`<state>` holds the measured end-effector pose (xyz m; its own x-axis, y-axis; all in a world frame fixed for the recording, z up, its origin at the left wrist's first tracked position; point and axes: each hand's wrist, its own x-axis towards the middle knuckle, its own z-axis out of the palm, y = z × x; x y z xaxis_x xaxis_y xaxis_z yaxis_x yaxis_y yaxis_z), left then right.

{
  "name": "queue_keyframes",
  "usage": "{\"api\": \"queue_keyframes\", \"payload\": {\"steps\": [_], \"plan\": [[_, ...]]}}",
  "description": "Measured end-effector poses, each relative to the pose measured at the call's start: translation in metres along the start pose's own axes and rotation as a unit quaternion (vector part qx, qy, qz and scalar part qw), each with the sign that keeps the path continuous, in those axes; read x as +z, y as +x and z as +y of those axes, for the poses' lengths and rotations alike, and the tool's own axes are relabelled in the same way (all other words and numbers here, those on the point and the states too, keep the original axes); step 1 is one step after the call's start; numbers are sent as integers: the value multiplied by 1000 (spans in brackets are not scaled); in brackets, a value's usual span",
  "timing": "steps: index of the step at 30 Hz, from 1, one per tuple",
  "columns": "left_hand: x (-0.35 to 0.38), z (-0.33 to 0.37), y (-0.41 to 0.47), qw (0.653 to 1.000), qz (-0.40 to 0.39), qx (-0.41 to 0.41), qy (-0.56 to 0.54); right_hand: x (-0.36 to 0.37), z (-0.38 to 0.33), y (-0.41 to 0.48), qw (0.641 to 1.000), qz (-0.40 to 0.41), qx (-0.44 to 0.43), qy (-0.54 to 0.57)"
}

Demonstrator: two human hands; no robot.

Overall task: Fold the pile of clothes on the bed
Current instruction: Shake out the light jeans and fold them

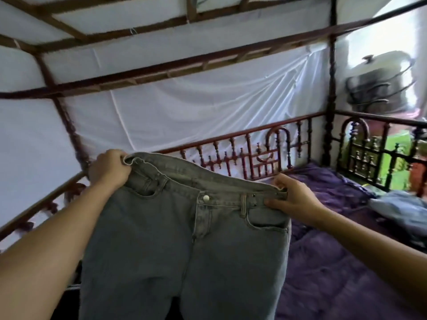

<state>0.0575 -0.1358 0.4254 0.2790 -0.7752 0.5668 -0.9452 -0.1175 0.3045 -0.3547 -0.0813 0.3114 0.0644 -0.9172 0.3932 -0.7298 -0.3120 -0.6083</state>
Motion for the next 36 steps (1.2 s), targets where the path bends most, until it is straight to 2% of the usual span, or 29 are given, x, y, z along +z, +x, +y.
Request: {"api": "queue_keyframes", "payload": {"steps": [3,9,14,18,21,27,32,36], "plan": [[58,69,-7,996,-66,51,-15,-17,68,-30,994,-24,53,-91],[185,204,-34,977,-157,112,-89,-51,185,-79,973,-90,137,-160],[300,304,-73,938,-271,157,-147,-82,280,-110,945,-113,255,-172],[392,385,-116,902,-338,175,-203,-96,359,-134,903,-140,357,-193],[446,447,-143,882,-364,188,-235,-105,414,-145,866,-149,428,-212],[520,566,-190,846,-406,228,-259,-129,515,-161,814,-115,524,-223],[579,646,-223,835,-421,250,-249,-145,608,-165,796,-99,563,-200],[645,677,-256,840,-451,220,-206,-126,688,-164,786,-140,566,-207]]}}
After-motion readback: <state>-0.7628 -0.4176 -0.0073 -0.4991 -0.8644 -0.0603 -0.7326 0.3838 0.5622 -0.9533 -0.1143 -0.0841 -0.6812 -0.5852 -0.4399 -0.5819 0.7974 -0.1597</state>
